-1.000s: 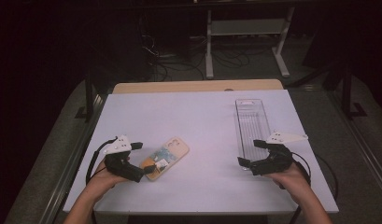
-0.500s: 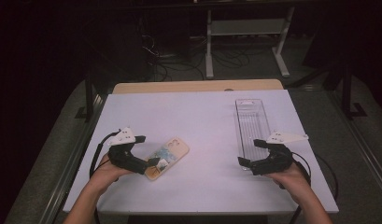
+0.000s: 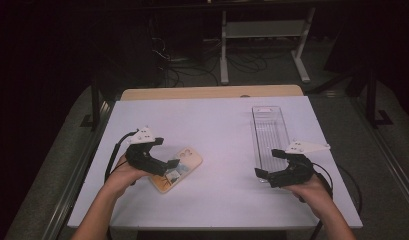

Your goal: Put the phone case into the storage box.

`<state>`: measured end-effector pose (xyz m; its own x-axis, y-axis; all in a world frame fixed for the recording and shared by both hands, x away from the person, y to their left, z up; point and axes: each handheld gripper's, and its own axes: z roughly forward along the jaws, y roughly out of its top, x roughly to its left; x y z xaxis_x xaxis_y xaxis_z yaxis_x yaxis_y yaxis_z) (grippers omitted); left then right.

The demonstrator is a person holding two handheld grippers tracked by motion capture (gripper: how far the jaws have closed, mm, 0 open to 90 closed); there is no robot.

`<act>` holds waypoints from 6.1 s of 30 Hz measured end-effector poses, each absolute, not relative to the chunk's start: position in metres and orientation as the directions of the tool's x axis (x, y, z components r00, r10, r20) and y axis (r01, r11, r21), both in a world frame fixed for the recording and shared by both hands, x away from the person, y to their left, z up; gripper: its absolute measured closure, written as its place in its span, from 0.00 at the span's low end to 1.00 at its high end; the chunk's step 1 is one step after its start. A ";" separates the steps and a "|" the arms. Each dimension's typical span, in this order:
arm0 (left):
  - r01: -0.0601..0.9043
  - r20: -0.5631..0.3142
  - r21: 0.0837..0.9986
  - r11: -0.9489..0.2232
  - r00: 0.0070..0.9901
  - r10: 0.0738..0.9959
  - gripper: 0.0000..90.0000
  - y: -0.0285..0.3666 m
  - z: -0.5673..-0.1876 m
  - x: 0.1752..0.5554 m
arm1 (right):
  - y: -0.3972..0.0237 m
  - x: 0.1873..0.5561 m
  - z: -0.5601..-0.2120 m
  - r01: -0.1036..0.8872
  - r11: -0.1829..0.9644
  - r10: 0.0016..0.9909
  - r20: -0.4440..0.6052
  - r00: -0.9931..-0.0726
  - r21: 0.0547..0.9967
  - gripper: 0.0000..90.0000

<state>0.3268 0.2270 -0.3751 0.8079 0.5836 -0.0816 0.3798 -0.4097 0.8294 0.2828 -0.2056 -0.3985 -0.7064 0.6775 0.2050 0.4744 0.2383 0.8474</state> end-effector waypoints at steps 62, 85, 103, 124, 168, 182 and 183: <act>0.495 -0.028 0.674 -0.549 0.759 0.650 0.00 0.199 -0.404 0.351 | -0.204 0.282 -0.398 0.475 0.244 0.674 0.204 -0.710 0.845 0.04; 0.527 -0.029 0.608 -0.594 0.762 0.647 0.00 0.207 -0.430 0.338 | -0.205 0.282 -0.398 0.473 0.247 0.674 0.201 -0.711 0.846 0.04; 0.522 -0.013 0.570 -0.634 0.778 0.628 0.00 0.199 -0.444 0.335 | -0.204 0.282 -0.399 0.472 0.251 0.674 0.198 -0.712 0.845 0.04; 0.498 -0.003 0.582 -0.643 0.792 0.610 0.07 0.202 -0.445 0.331 | -0.204 0.282 -0.399 0.470 0.254 0.671 0.195 -0.715 0.846 0.04; 0.438 -0.028 0.604 -0.665 0.846 0.532 0.13 0.205 -0.416 0.338 | -0.206 0.284 -0.389 0.460 0.243 0.672 0.193 -0.715 0.854 0.04; 0.381 -0.051 0.639 -0.668 0.887 0.458 0.13 0.207 -0.396 0.344 | -0.211 0.294 -0.384 0.462 0.281 0.655 0.184 -0.733 0.841 0.04; 0.368 -0.039 0.648 -0.667 0.890 0.454 0.13 0.206 -0.394 0.345 | -0.211 0.295 -0.383 0.462 0.283 0.651 0.185 -0.736 0.840 0.04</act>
